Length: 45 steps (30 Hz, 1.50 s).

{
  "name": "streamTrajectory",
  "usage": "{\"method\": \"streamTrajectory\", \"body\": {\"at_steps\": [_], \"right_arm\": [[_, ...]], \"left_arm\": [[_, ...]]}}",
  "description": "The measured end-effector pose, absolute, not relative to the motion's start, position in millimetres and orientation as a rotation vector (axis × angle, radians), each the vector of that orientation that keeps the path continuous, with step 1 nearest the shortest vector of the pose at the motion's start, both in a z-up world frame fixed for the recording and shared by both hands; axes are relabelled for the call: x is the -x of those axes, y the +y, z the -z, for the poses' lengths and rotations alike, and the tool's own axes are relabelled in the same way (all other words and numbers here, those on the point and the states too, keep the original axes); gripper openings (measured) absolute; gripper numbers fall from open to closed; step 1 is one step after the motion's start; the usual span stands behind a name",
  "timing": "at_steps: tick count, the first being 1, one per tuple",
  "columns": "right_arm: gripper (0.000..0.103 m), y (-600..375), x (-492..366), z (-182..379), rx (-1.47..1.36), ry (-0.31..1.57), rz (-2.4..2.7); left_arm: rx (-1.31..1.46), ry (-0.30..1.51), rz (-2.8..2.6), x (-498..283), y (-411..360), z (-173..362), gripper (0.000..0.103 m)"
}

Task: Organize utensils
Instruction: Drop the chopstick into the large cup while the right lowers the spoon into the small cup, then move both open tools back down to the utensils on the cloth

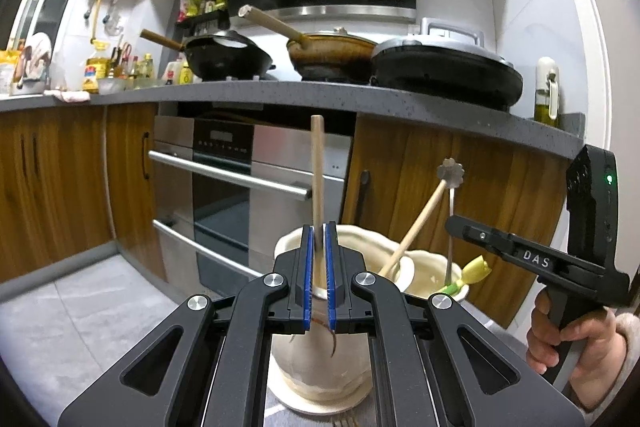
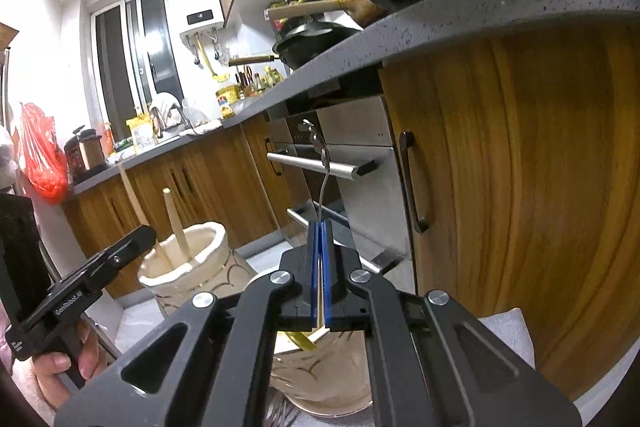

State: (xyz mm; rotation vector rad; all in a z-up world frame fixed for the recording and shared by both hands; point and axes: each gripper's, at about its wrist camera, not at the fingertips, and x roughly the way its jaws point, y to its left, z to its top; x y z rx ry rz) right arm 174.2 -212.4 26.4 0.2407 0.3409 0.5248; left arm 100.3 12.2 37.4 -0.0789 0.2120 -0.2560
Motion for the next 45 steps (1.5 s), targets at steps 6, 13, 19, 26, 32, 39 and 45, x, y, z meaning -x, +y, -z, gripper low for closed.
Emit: {"method": "streamTrajectory", "body": {"at_steps": [6,13,19,26,32,39,45], "right_arm": [[0.001,-208.7,-174.0,-24.3,-0.208,0.356,-0.500],[0.002,-206.9,-171.8,-22.7,-0.177,0.360,-0.482],[0.002,-206.2,-167.8,-22.8,-0.168,0.349,-0.471],[0.040,-213.1,-162.0,-28.1,-0.210,0.344,-0.469],[0.079,-225.7,-138.2,-31.3,-0.234,0.337,-0.438],[0.098,-242.0,-111.2,-29.1,-0.266,0.350,-0.392],[0.098,-251.7,-88.2,-23.9,-0.277,0.369,-0.371]], "left_arm": [[0.037,0.209,0.252,-99.5,4.9,-36.1,0.007],[0.058,0.198,0.230,-99.6,9.3,-37.8,0.014],[0.073,0.194,0.215,-99.8,13.1,-39.2,0.015],[0.081,0.172,0.197,-95.4,13.9,-42.3,0.044],[0.091,0.156,0.157,-83.5,13.6,-42.8,0.065],[0.114,0.140,0.087,-59.6,16.8,-40.8,0.094],[0.080,0.183,0.059,-37.7,14.1,-34.8,0.096]]}}
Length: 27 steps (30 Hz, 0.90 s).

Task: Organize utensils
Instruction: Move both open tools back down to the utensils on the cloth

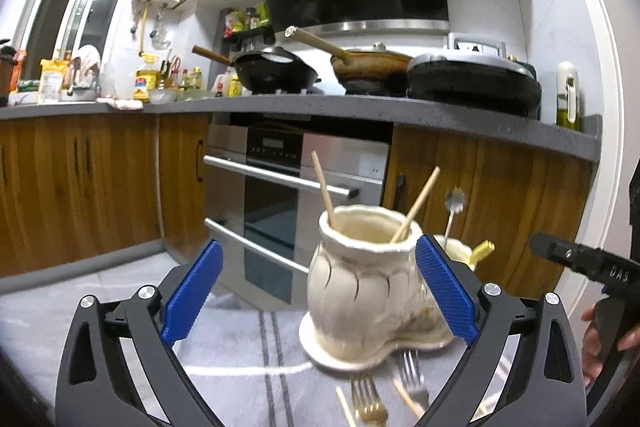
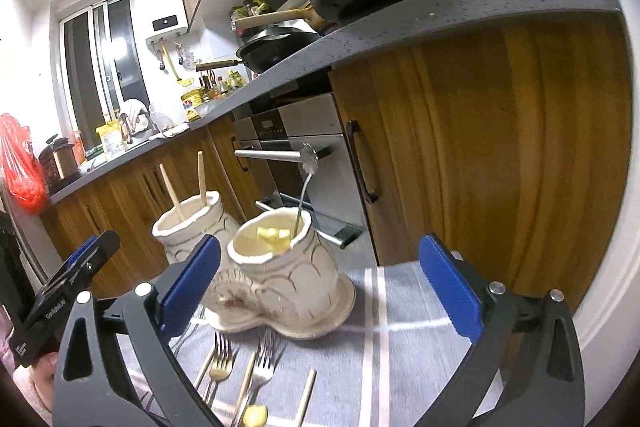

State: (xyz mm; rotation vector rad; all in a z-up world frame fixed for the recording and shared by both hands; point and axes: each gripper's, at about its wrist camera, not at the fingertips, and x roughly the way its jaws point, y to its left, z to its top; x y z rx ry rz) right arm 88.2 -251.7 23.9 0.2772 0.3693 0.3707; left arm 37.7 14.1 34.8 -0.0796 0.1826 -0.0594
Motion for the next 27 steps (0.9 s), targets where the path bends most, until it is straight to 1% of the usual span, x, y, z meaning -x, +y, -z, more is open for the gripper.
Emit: {"method": "streamTrajectory", "body": {"at_steps": [15,27], "right_arm": [[0.098,-230.4,-39.4,-1.1,-0.208,0.457,-0.395],[0.098,-156.1,-26.5,29.0,0.007,0.630,-0.506]], "left_arm": [[0.056,0.371,0.023,7.3,21.4,1.1,0.097],[0.053,0.467,0.018,19.9,45.4,17.9,0.097]]}}
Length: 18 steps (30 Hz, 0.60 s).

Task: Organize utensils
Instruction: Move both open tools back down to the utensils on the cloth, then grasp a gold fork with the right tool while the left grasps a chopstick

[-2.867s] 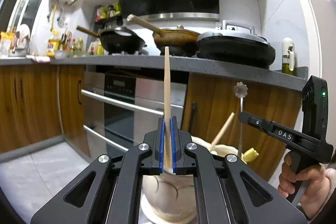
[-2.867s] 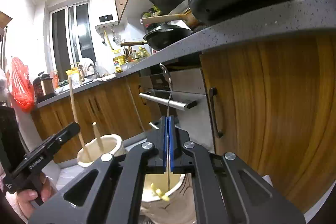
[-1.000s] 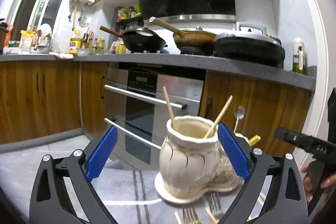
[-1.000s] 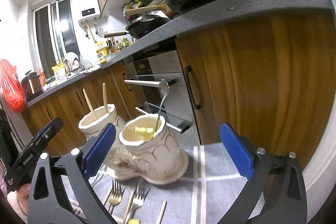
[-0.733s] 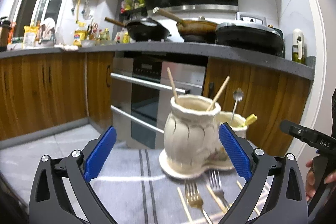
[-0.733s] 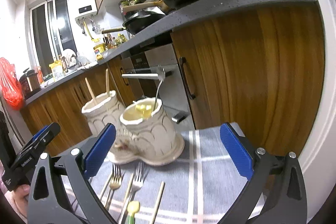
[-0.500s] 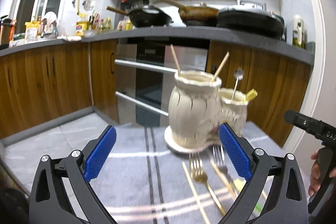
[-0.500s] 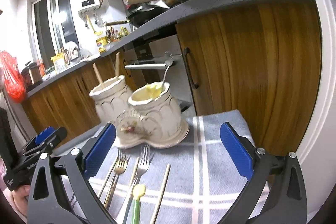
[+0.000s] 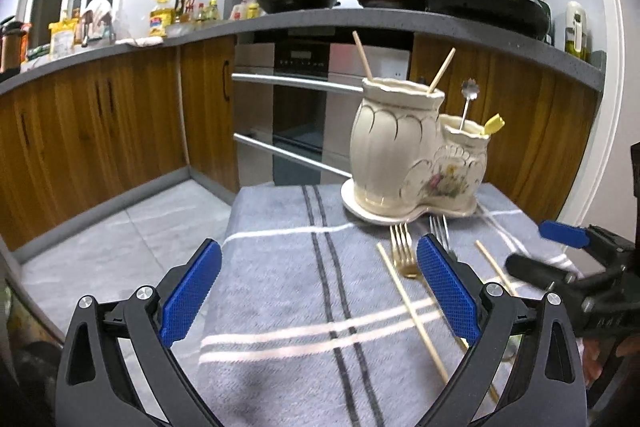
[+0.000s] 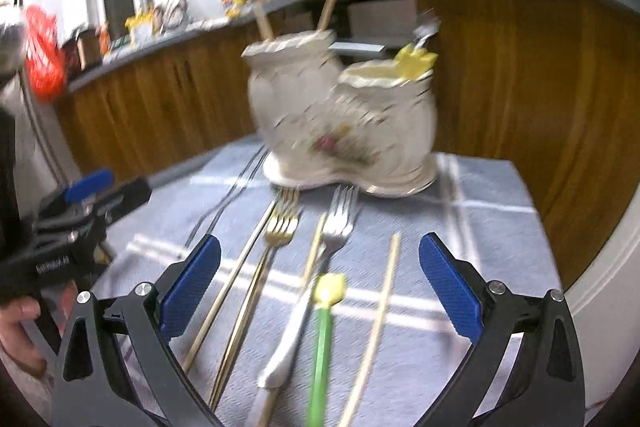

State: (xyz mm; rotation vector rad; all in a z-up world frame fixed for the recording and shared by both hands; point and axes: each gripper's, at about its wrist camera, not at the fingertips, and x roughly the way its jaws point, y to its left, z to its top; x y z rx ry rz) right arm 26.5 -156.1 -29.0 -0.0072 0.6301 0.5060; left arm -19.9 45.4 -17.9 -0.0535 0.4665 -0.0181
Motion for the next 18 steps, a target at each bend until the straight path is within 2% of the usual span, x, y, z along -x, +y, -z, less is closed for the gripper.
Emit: {"method": "streamTrajectory", "body": {"at_steps": [3,6,8,11,14,18], "right_arm": [[0.094,-138.3,-26.3,37.3,0.066,0.671,-0.536],[0.079,-125.8,-27.8,43.8,0.098,0.717,-0.556],[0.058,-120.9,-32.1,48.6,0.095,0.759,-0.576],[0.035,-115.7,-41.5,55.4,0.076,0.824,-0.595],[0.024,-111.9,-48.3,58.1,0.062,0.860,-0.609],[0.020,-100.7,-50.3,59.1,0.081,0.884,-0.613]], "left_arm": [[0.077,0.494,0.018,14.4,51.7,22.8,0.097],[0.146,0.517,0.033,9.4,61.3,25.4,0.097],[0.162,0.514,0.039,8.4,62.6,24.9,0.097],[0.131,0.508,0.034,8.1,58.2,24.6,0.097],[0.107,0.503,0.032,7.8,54.5,24.1,0.097],[0.119,0.500,0.030,6.9,56.9,23.5,0.097]]}}
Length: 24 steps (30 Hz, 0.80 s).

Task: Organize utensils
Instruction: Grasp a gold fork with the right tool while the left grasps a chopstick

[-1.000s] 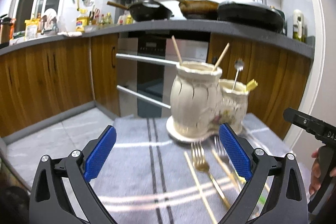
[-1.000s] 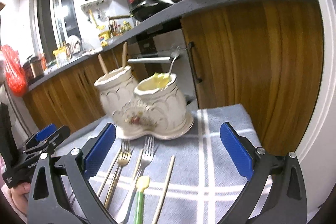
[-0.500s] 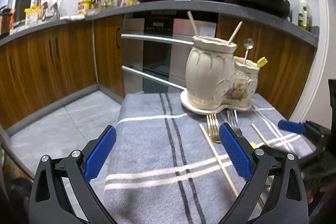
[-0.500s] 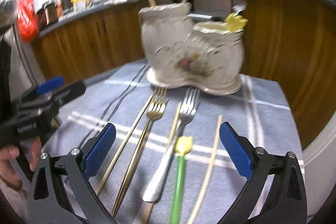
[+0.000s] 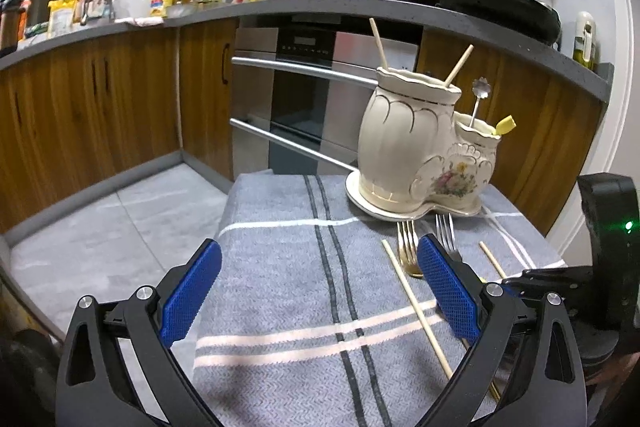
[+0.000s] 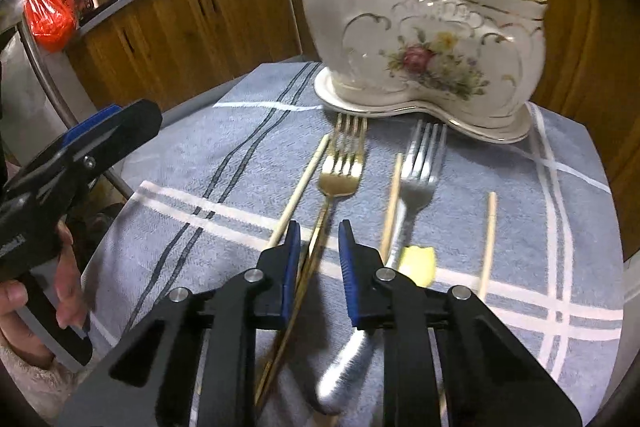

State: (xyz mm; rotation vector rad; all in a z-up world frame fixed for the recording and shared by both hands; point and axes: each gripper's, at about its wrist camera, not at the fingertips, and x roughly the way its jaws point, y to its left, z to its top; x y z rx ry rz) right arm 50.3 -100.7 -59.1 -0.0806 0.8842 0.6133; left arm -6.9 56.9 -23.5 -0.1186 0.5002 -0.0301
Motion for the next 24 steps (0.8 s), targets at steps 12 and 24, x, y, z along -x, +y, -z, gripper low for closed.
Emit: {"method": "streamTrajectory", "body": {"at_steps": [12,24], "right_arm": [[0.009,-87.8,-56.3,61.5,0.131,0.874,-0.562],[0.006,-148.2,-47.5,27.7,-0.111,0.792,-0.650]], "left_arm": [[0.144,0.500,0.025,7.0,62.8,22.8,0.097],[0.077,0.573,0.083,2.0,35.2,26.6,0.096]]}}
